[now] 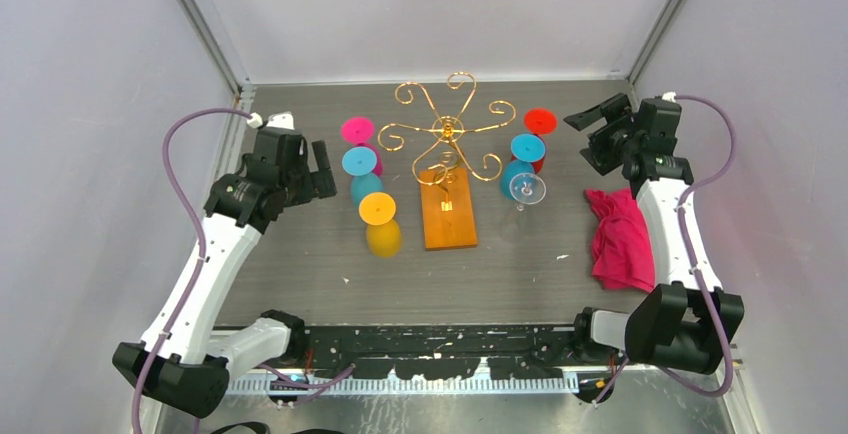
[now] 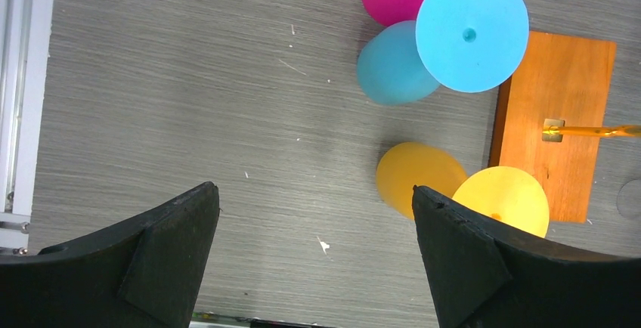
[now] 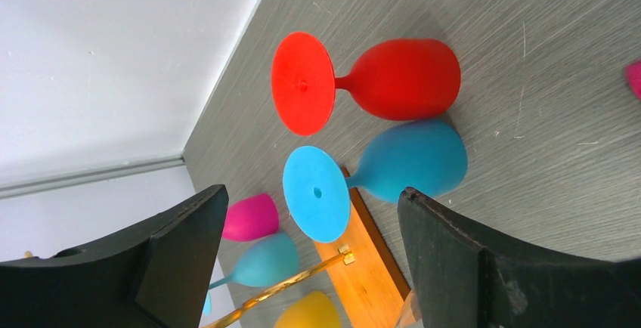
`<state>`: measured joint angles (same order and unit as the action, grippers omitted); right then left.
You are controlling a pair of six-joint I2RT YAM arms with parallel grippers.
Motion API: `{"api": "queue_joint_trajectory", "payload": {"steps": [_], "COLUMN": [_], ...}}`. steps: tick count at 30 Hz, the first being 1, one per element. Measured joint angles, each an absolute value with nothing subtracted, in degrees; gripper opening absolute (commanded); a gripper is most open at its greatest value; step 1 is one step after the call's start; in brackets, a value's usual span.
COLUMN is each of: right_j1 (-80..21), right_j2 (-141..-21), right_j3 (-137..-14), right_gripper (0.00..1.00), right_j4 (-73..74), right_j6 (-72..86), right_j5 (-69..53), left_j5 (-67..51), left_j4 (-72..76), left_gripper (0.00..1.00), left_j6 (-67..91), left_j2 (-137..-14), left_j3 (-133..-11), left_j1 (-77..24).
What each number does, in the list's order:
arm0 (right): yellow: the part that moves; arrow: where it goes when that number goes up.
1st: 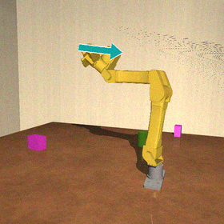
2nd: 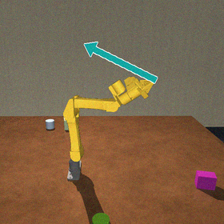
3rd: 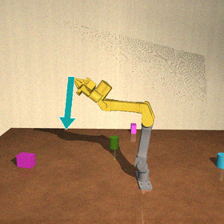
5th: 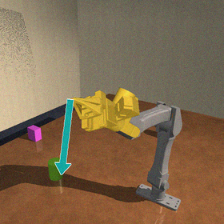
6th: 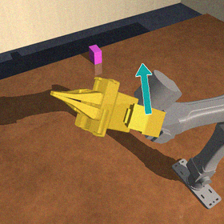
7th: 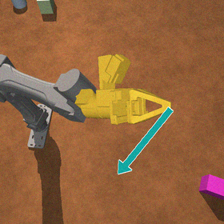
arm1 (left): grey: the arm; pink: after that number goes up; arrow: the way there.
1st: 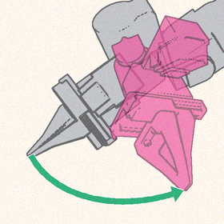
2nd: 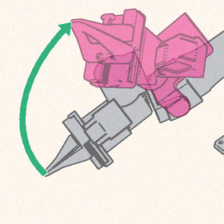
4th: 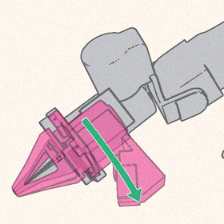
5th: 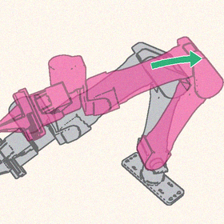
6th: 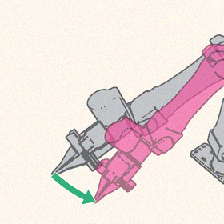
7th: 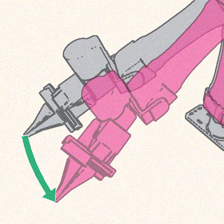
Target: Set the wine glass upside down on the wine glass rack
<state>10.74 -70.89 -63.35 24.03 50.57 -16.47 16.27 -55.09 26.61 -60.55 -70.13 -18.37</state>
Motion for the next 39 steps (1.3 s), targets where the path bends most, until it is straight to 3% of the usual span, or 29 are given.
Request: {"api": "queue_joint_trajectory", "payload": {"steps": [27,39], "right_j1": [10.72,10.26], "right_j2": [-78.59,-84.14], "right_j3": [-60.10,-60.88], "right_gripper": [0.88,0.81], "right_j4": [14.52,10.92], "right_j6": [52.84,54.37], "right_j5": [-19.25,-20.23], "left_j5": [15.77,14.94], "left_j4": [-53.34,-51.27], "left_gripper": [1.00,1.00], "left_j6": [26.52,26.24], "left_j2": [-61.95,-64.58], "left_j3": [-68.40,-68.40], "left_j1": [-18.37,-18.37]}}
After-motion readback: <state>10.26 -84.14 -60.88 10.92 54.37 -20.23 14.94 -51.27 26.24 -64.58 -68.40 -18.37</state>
